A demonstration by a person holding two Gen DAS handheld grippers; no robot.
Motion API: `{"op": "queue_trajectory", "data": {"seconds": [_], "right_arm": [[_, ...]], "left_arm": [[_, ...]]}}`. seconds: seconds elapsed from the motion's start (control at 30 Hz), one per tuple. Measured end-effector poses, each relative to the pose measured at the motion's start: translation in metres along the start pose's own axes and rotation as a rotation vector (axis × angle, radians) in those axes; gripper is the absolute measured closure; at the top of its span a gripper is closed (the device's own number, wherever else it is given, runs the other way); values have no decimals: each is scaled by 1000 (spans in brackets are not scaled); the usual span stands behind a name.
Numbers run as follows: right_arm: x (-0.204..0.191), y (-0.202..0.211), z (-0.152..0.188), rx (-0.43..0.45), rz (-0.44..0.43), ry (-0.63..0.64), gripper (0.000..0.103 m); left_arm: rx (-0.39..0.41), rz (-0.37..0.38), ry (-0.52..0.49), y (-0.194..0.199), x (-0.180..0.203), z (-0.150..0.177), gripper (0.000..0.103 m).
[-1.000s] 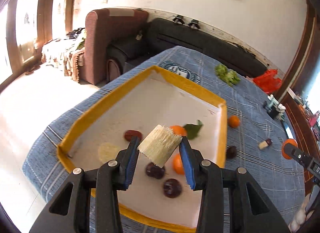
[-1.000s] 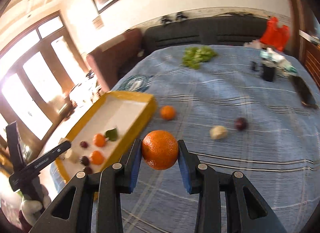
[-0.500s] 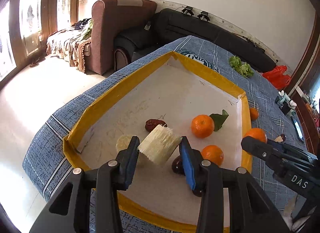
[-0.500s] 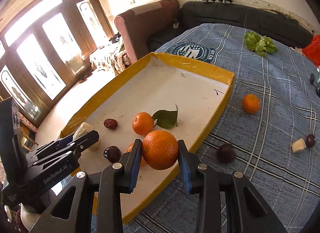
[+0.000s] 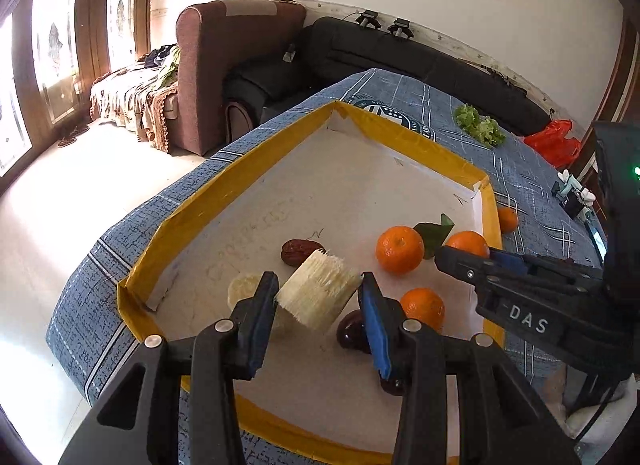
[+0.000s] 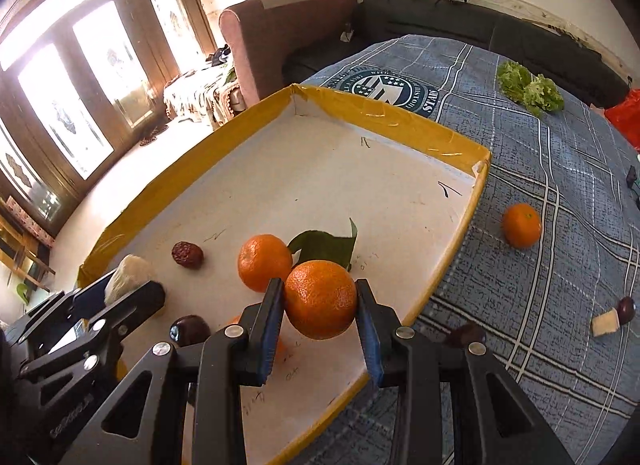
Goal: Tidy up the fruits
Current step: 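Carry chunk and mandarin into the yellow tray and open both tools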
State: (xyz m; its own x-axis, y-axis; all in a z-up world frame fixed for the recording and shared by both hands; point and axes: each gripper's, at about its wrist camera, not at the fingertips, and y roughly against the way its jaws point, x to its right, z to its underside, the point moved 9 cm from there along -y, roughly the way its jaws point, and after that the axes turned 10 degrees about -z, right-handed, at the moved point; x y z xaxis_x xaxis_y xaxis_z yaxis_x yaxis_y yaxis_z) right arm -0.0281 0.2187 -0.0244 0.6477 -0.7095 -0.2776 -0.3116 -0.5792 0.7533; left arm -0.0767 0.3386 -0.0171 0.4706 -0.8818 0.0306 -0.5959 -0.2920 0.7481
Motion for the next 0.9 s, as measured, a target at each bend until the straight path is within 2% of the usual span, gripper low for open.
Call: {"op": "queue_trajectory", "data": {"seconds": [0.13,0.23,0.33,0.43,0.5,0.53,0.63,0.73,0.77,0.83,0.9], "right_arm": [[0,4,-21,39,36,3,64],[-16,5,-39,51,-31,19,64],[-43,-6,-47,23,-105,59,64],[-63,-31,-44,-49,-142,93,64],[-67,-46,-40,-81,-135,107,64],[-68,-52,-38,-91,-132,111,64],[-70,-61,-36,-105,-134,108,63],[-71,-54,-40,-79,-140,98,62],[-72,-49,-42,-70,-136,100,61],[-75,-38,-47,-43,-121,115,50],[-78,-21,-49,-12,-104,125,47]], "left_arm": [[8,0,2,1,-2,1,63],[14,6,22,1,-5,0,63],[15,27,39,2,-8,1,61],[5,60,60,5,-14,2,57],[1,65,70,9,-21,4,48],[3,66,74,11,-24,4,46],[12,70,87,18,-33,2,41],[26,68,99,25,-38,-2,35],[29,66,100,26,-38,-2,35],[32,66,100,30,-38,-3,33],[36,63,96,35,-35,-3,33]]}}
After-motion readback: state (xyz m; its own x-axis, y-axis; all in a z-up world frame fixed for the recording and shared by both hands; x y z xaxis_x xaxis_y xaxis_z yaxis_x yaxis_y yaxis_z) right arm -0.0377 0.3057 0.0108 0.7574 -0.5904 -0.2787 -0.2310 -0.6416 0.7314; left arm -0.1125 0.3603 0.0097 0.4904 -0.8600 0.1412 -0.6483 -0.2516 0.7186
